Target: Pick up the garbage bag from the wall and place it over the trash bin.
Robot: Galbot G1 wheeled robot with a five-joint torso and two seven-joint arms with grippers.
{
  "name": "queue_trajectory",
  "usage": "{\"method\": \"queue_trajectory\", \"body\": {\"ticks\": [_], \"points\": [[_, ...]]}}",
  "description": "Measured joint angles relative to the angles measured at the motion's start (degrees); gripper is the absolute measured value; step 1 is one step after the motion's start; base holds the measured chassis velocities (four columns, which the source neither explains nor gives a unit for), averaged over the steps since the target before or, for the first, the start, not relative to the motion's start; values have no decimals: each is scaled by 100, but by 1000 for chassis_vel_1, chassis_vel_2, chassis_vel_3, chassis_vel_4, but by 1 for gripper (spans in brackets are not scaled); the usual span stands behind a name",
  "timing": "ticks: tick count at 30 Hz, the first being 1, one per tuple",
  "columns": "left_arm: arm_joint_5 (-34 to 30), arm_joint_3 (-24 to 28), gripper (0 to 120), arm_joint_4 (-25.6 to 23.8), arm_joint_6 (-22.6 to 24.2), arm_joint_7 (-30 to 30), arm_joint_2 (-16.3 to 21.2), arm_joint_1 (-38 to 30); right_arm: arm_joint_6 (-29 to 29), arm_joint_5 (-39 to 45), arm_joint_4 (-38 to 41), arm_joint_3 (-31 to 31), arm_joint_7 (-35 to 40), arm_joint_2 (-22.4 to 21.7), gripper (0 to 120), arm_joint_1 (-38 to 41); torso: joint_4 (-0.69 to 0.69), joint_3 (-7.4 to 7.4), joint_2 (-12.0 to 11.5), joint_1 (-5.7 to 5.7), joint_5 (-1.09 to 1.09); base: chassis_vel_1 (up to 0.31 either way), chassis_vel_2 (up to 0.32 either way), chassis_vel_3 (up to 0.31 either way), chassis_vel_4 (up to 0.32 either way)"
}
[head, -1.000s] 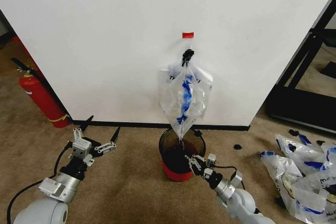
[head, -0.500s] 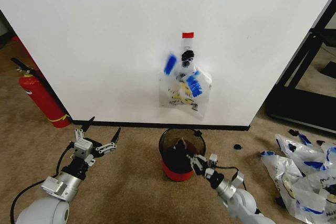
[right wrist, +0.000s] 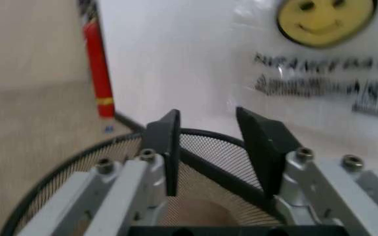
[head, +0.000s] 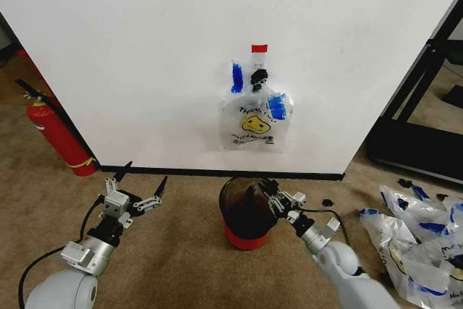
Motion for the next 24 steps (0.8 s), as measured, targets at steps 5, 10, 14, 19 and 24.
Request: {"method": "queue_trajectory", "body": {"ticks": [5,10,14,19,24], "points": [[9,23,100,18,-6,6,-22,-13,-44,-396,473,434,-736,-385,53,-8,0,0,0,0,0,0,0,0,0],[13,28,100,36,-12,11,-27,-25,-263,295,972,681,-763,-918,73,56,0,0,0,0,0,0,0,0,0],[30,43,100,54,-24,13,-43,-30,-336,752,1327,810,-432,-1173,86,154,1,0,0,0,-1,0,0,0,0],[124,102,100,53,-38,17,-95,-27,-292,1126,1551,642,-118,-1623,99,498,-1,0,0,0,-2,0,0,0,0],[178,132,100,19,-38,24,-138,-20,-168,1191,1333,226,158,-1756,100,894,1,0,0,0,-3,0,0,0,0]]}}
